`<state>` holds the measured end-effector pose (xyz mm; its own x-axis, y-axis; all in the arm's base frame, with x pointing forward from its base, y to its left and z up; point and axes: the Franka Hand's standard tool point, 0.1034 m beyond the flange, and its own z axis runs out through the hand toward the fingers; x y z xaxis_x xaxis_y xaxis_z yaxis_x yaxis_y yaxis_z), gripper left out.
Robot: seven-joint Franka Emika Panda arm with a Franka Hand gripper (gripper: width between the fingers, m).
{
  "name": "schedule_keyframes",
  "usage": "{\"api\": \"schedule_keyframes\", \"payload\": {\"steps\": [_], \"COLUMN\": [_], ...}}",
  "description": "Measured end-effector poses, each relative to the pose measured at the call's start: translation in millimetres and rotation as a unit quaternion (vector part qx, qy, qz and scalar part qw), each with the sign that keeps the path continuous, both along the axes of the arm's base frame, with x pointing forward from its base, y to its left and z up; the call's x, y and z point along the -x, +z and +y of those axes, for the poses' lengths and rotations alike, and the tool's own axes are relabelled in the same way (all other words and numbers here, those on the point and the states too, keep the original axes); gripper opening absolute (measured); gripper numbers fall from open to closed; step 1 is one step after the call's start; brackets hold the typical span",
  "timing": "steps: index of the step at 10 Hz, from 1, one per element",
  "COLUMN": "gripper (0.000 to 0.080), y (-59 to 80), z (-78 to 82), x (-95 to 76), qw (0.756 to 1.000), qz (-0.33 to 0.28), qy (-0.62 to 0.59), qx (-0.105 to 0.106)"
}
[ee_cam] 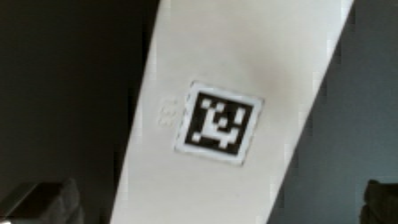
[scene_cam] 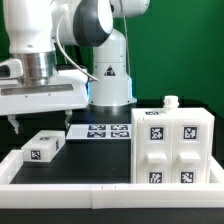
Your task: Assemble cabinet
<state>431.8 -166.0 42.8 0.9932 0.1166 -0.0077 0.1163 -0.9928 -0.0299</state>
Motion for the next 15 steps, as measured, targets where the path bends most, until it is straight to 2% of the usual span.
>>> {"api": "schedule_keyframes", "payload": {"steps": [3, 6, 10, 12, 15], "gripper": [0.0797, 0.0797, 0.0797, 0.0557, 0.0561], "y": [-12.5, -31.6, -36.3, -36.2, -31.9], "z": [1.3, 0.2, 2.5, 2.3, 3.3], "x": [4.2, 15.5, 23.7, 23.5, 18.9], "qw": [1.0, 1.0, 1.0, 1.0, 0.999], "qz": [0.0, -0.011, -0.015, -0.015, -0.021], "qy": [0.007, 0.013, 0.014, 0.014, 0.02], "qx": [0.004, 0.018, 0.024, 0.024, 0.025]}}
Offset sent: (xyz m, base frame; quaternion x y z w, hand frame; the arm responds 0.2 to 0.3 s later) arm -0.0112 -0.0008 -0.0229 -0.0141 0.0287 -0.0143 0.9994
